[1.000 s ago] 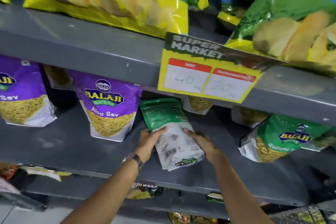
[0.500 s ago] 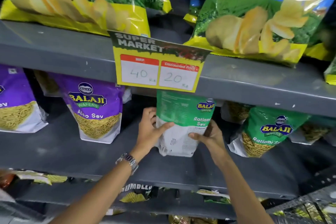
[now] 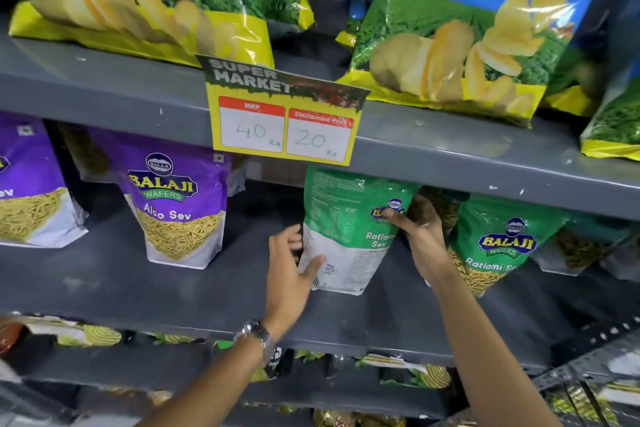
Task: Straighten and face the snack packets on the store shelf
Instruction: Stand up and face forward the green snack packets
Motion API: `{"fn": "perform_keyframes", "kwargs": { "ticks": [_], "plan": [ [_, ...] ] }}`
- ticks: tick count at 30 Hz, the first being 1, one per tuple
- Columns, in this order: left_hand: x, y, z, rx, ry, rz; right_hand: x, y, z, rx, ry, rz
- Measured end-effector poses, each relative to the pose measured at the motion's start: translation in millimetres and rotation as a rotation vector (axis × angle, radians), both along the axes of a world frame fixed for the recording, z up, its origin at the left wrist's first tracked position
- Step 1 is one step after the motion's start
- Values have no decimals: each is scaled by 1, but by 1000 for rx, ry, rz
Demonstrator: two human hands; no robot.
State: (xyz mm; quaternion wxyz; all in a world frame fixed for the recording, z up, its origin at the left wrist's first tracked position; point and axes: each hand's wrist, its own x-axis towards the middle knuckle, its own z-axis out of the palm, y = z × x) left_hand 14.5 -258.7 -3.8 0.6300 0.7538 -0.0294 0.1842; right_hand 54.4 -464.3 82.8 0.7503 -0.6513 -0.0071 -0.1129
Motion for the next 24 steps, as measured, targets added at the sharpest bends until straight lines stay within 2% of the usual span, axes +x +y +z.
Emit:
{"fn": "perform_keyframes", "kwargs": {
  "ticks": [2,5,8,11,16,21,24],
  "plan": [
    [-19,-16,-6,-12,30,-33,-3,2,0,-6,-10,-41],
    [-34,-40,-10,70,111,-180,-11,9,-1,-90,-54,-120],
    [-36,-54,-8,85,130,-217,-21,13,1,-237,-104,-233],
    [-31,-59,-3,96,130,-258,-33,15,1,-288,-111,-267],
    [-16,-71,2,48,100,-288,-56,21,0,-300,-59,-184],
    [9,-74,1,-104,114,-213,-67,10,7,-290,-46,64],
    [14,-68,-10,-45,60,-142,-56,-6,4,-268,-56,7]
  ]
}}
